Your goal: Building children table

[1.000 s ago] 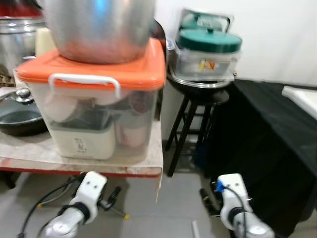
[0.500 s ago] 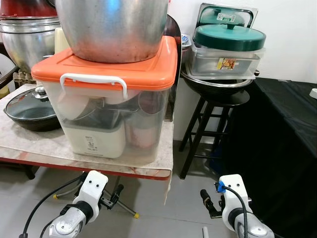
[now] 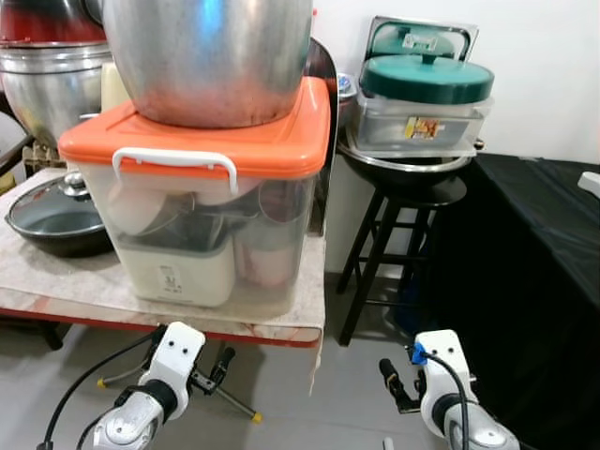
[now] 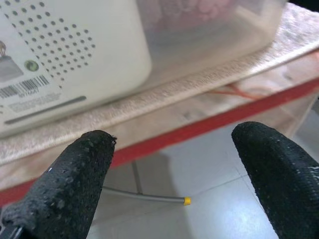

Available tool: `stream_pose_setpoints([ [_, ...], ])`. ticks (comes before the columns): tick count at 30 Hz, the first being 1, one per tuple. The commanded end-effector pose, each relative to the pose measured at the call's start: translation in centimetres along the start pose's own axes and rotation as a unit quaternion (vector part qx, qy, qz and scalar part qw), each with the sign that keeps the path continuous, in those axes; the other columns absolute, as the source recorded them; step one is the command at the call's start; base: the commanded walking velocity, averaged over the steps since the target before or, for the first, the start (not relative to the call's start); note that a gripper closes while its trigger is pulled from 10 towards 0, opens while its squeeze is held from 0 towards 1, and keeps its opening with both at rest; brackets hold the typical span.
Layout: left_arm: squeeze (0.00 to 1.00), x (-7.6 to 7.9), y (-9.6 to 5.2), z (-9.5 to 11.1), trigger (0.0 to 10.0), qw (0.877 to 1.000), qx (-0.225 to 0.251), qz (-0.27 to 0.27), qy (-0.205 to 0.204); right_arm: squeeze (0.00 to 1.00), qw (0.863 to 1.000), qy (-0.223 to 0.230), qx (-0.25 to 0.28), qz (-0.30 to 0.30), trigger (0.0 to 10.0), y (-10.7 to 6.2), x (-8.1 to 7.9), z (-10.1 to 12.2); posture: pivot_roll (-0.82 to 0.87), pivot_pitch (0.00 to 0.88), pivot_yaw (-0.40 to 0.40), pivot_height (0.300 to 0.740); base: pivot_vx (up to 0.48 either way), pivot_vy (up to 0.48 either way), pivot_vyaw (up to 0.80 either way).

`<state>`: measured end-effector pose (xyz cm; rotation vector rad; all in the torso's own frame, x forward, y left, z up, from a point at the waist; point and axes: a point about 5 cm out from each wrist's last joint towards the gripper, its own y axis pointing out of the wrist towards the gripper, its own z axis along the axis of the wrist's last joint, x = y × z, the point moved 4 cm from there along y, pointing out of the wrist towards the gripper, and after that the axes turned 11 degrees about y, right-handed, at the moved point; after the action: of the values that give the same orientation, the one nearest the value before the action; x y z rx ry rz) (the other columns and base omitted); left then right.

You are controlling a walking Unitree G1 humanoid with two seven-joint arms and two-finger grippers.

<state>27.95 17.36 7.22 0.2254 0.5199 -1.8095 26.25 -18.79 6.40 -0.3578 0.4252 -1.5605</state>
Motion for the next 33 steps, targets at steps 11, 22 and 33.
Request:
stream_pose_setpoints([
  [11, 0.0, -0.21, 0.09, 0.7, 10.0, 0.999, 0.021, 0.009, -0.028, 0.0, 1.0, 0.001, 0.0, 0.001, 10.0, 0.09, 0.14, 0.14, 0.05, 0.0, -0.09, 0.74, 0.118, 0.0, 0.0],
  [22, 0.0, -0.28, 0.11, 0.76, 10.0, 0.999, 0.024, 0.012, -0.028, 0.0, 1.0, 0.001, 0.001, 0.002, 10.0, 0.1, 0.1, 0.15, 0.05, 0.0, -0.09, 0.74, 0.0, 0.0, 0.0],
  [33, 0.0, -0.46, -0.22, 0.32, 10.0, 0.999, 0.015, 0.014, -0.028, 0.0, 1.0, 0.002, 0.0, 0.002, 10.0, 0.11, 0.09, 0.16, 0.05, 0.0, -0.092, 0.74, 0.0, 0.0, 0.0],
])
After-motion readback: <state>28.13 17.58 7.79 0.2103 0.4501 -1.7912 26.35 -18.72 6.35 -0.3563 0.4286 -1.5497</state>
